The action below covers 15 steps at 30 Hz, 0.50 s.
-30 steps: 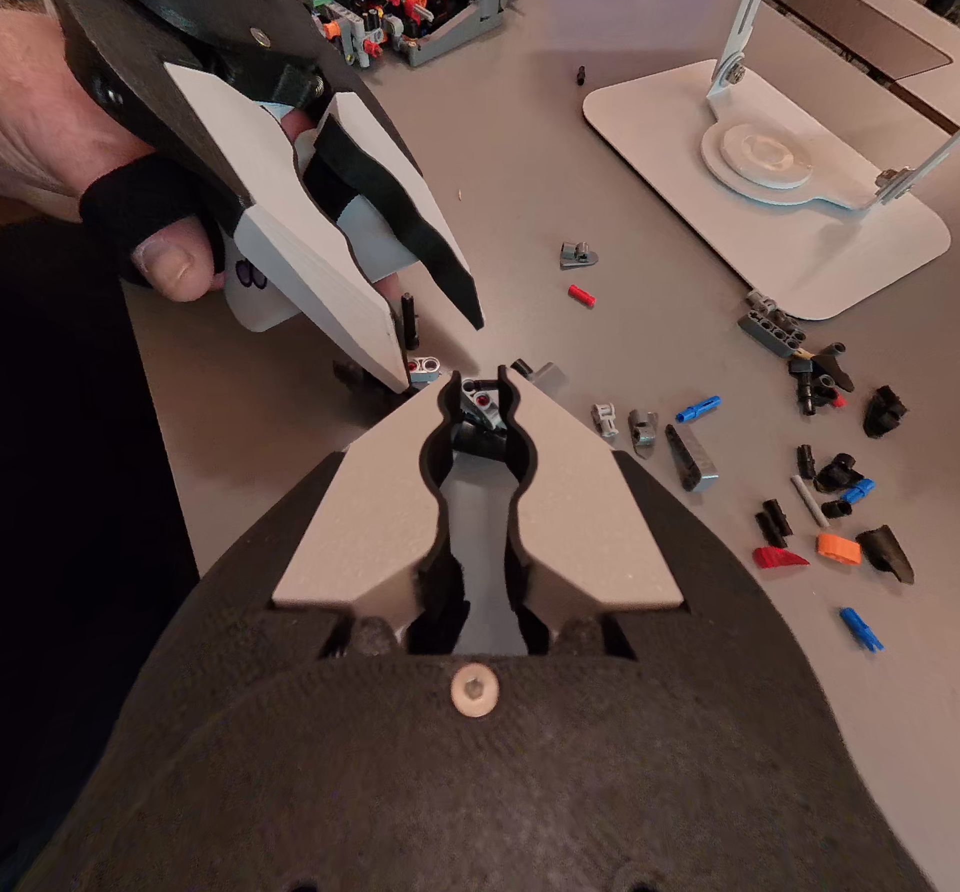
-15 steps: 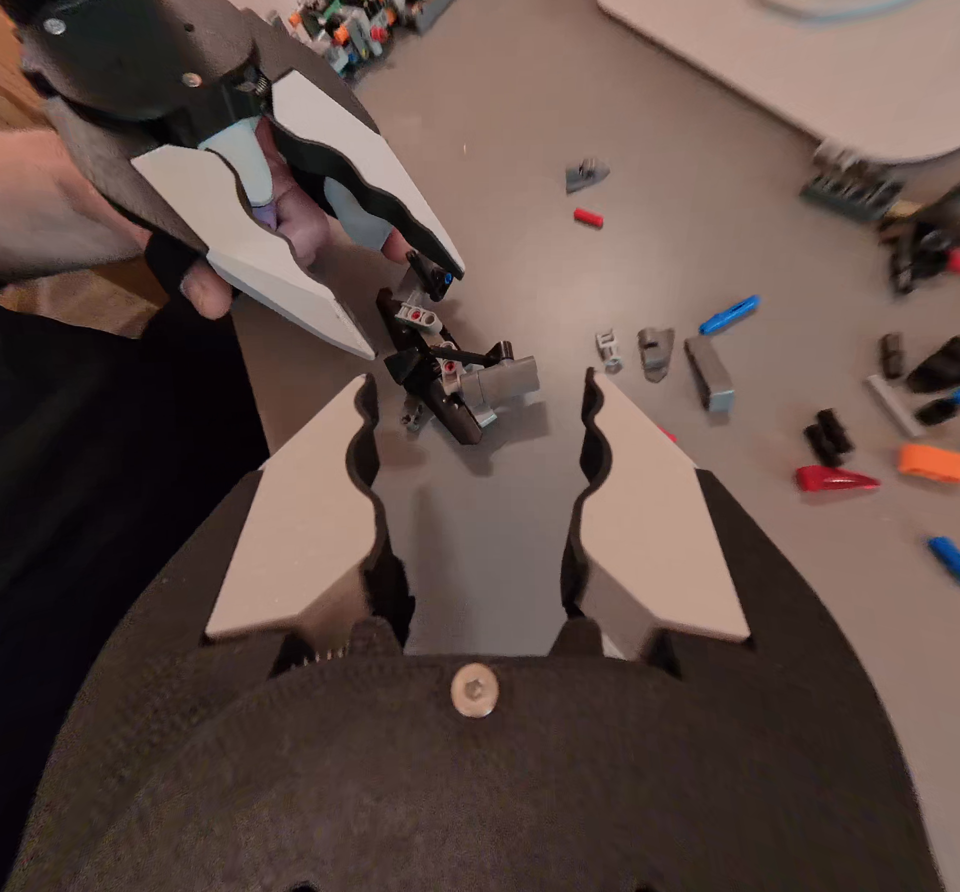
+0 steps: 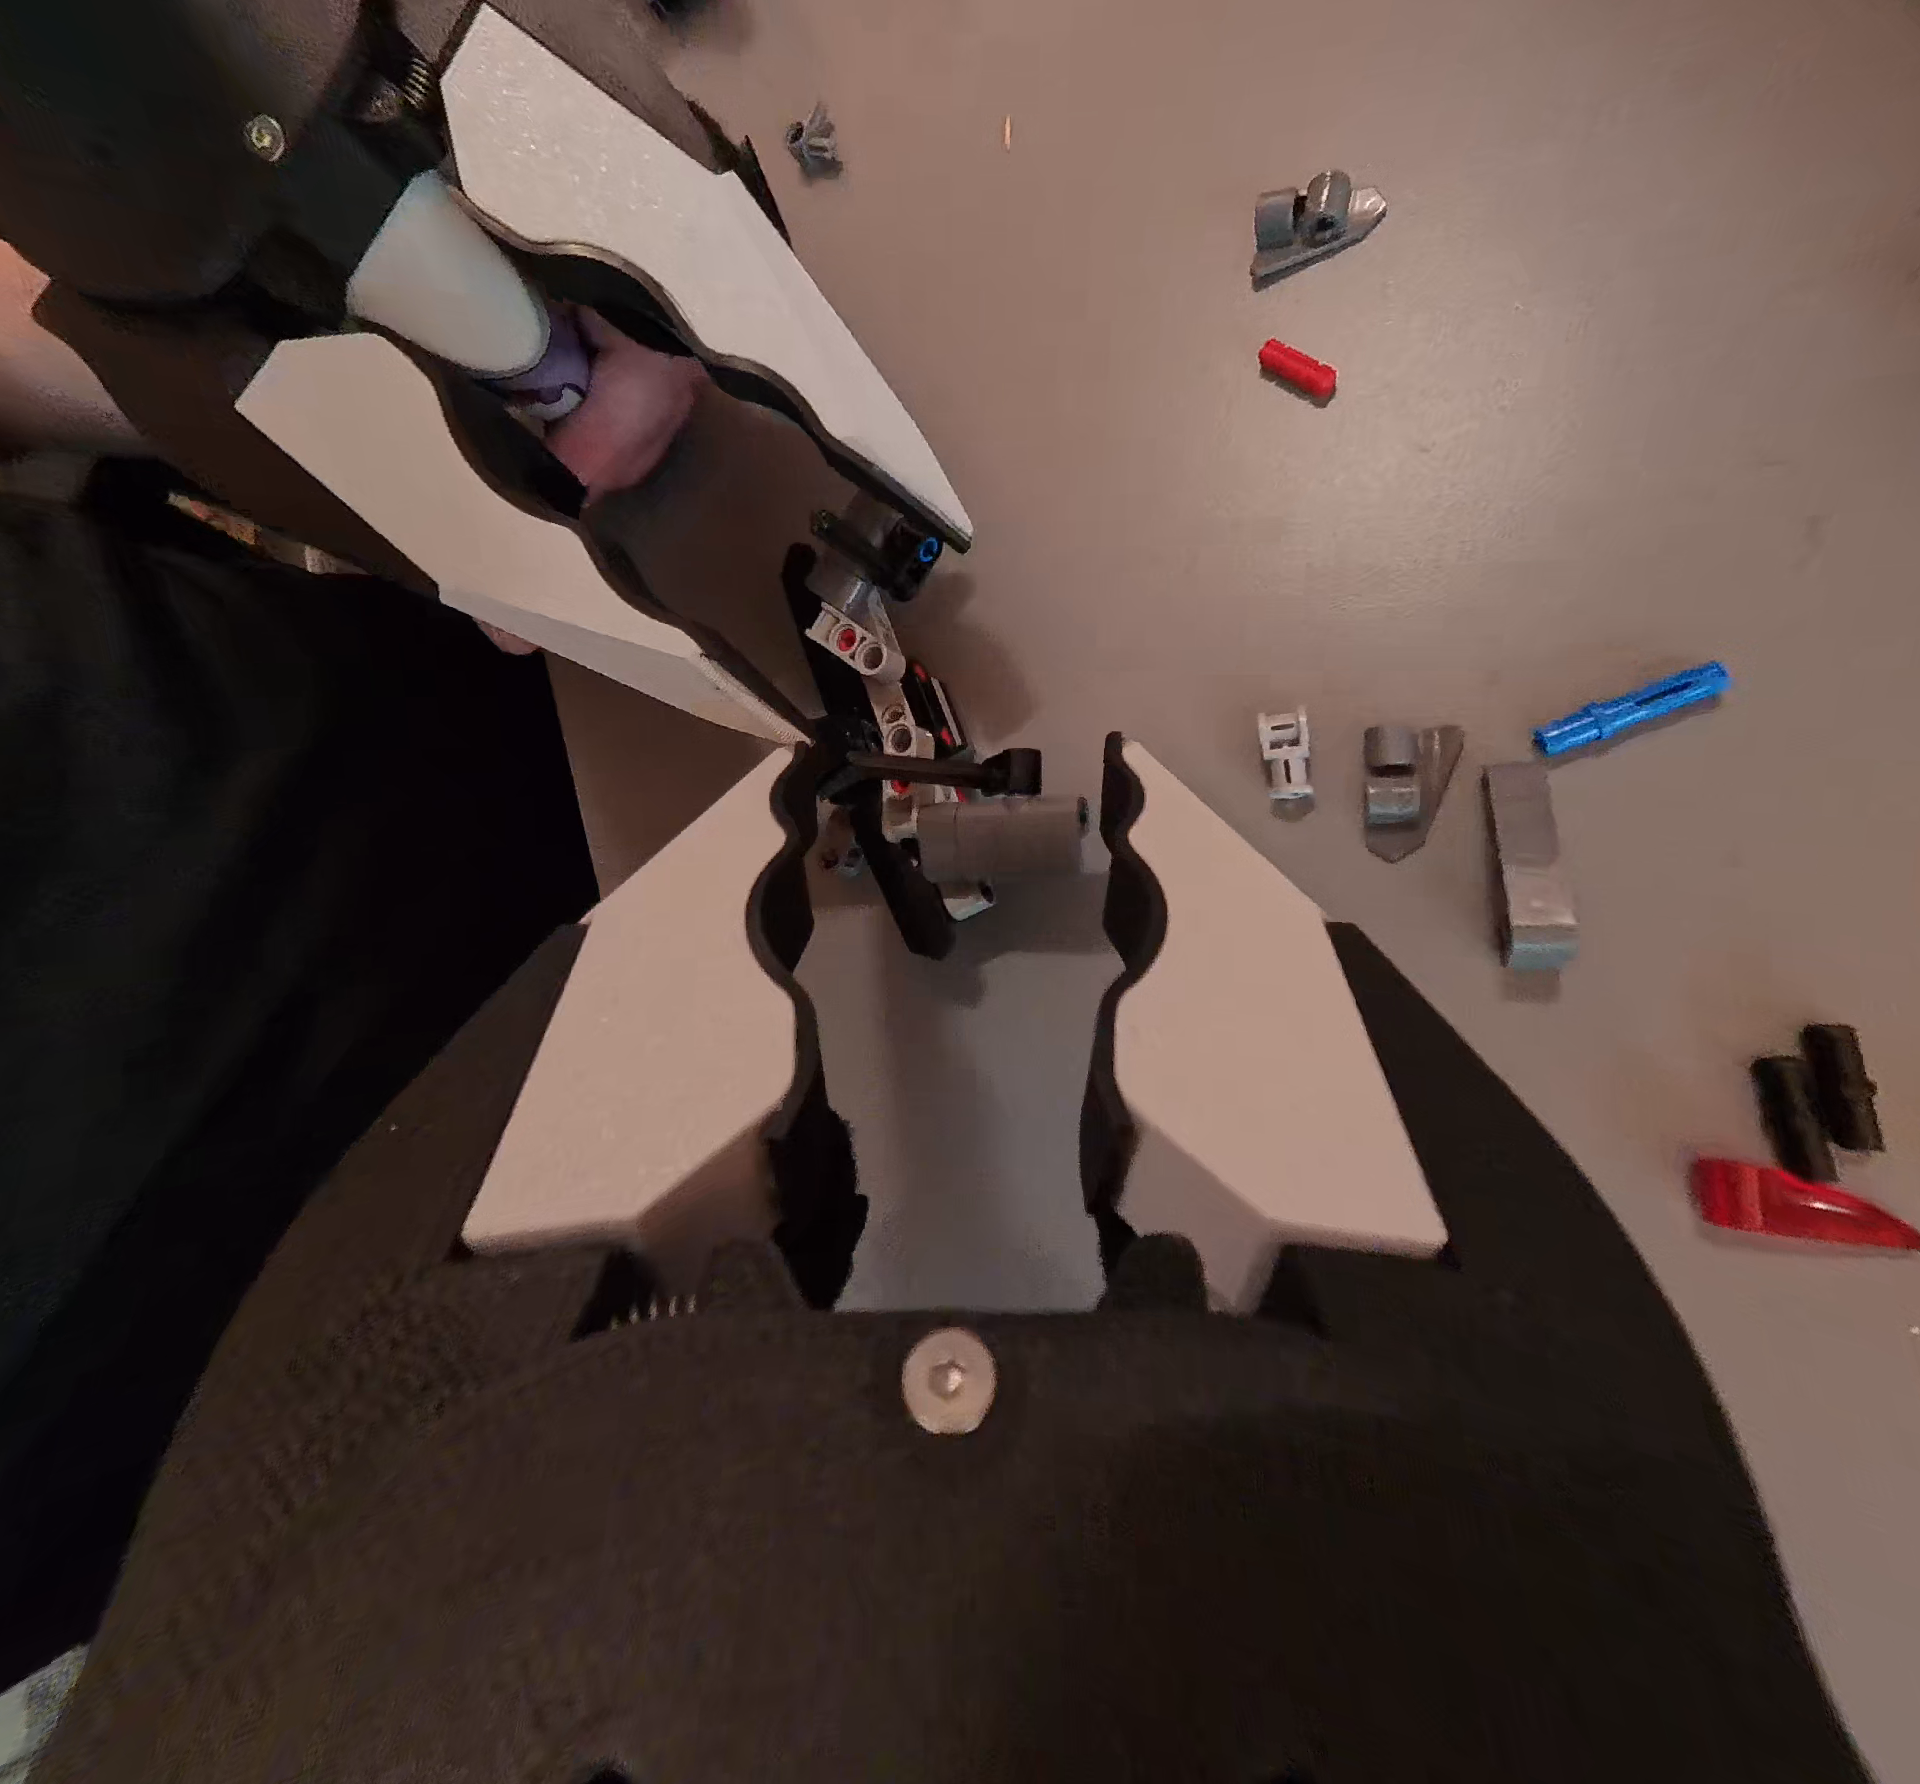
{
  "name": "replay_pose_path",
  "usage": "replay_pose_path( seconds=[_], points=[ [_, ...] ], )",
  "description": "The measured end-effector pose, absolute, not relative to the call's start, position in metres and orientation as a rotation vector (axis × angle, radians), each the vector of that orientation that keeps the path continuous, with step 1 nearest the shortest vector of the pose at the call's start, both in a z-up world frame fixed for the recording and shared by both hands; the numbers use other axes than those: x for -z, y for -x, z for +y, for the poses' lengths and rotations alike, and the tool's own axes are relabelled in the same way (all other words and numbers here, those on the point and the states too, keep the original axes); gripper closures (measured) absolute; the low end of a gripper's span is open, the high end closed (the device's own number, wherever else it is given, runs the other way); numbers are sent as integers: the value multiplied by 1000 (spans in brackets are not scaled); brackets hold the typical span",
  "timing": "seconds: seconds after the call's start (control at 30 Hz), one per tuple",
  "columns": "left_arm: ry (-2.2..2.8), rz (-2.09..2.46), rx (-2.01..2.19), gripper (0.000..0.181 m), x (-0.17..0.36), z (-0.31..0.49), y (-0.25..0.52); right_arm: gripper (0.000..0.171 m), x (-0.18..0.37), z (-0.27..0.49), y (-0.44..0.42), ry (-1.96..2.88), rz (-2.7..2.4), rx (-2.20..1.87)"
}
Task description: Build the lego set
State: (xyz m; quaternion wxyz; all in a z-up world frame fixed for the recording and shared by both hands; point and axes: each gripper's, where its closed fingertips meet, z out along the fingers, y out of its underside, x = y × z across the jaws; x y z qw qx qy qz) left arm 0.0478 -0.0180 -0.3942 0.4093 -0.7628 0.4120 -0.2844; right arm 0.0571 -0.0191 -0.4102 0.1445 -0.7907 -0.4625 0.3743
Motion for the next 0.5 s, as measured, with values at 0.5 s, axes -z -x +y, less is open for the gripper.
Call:
replay_pose_path(
  seconds=[0.5],
  points=[
    [1930, 1043, 669, 142, 397, -15, -47, 136, 415, -25, -59, 2382, -1435, -1137]
  ],
)
